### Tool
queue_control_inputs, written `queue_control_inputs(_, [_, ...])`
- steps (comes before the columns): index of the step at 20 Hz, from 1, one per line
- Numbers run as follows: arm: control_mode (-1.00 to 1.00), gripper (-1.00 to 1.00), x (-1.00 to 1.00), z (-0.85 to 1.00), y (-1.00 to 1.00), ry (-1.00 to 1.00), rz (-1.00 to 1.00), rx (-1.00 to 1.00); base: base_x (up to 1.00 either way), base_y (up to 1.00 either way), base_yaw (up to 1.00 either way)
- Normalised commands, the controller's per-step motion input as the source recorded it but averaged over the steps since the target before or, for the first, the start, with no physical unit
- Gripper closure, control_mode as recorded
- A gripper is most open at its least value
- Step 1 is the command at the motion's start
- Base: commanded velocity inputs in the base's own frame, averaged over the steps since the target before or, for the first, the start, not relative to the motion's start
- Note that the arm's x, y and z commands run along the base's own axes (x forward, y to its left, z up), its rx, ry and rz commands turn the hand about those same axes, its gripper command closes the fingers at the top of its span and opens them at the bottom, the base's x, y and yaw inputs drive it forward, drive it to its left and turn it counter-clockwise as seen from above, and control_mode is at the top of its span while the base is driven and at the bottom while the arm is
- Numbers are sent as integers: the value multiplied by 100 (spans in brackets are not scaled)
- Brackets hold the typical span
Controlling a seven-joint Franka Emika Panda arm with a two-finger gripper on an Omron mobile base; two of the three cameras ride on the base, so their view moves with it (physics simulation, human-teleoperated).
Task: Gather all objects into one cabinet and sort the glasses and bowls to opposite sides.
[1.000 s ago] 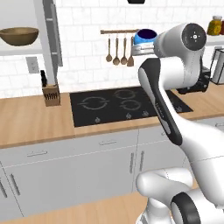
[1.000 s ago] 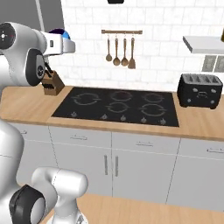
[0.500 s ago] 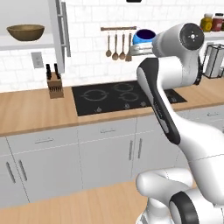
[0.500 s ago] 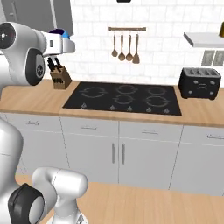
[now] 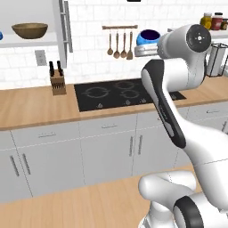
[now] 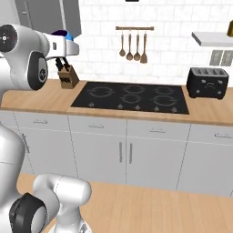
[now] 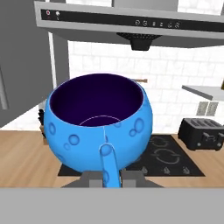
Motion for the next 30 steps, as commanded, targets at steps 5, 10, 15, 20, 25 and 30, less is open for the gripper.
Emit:
queue_control_inputs(5, [100,100,0,0,0,0,0,0,-60,69,-3])
queue_control_inputs(10, [100,100,0,0,0,0,0,0,-49,81,-5])
queue_control_inputs(15, [100,100,0,0,0,0,0,0,-25,99,-7])
queue_control_inputs(20, [100,100,0,0,0,0,0,0,-1,100,-11])
queue_control_inputs(25, [100,100,0,0,0,0,0,0,0,100,-13])
queue_control_inputs(30, [100,100,0,0,0,0,0,0,-1,95,-13])
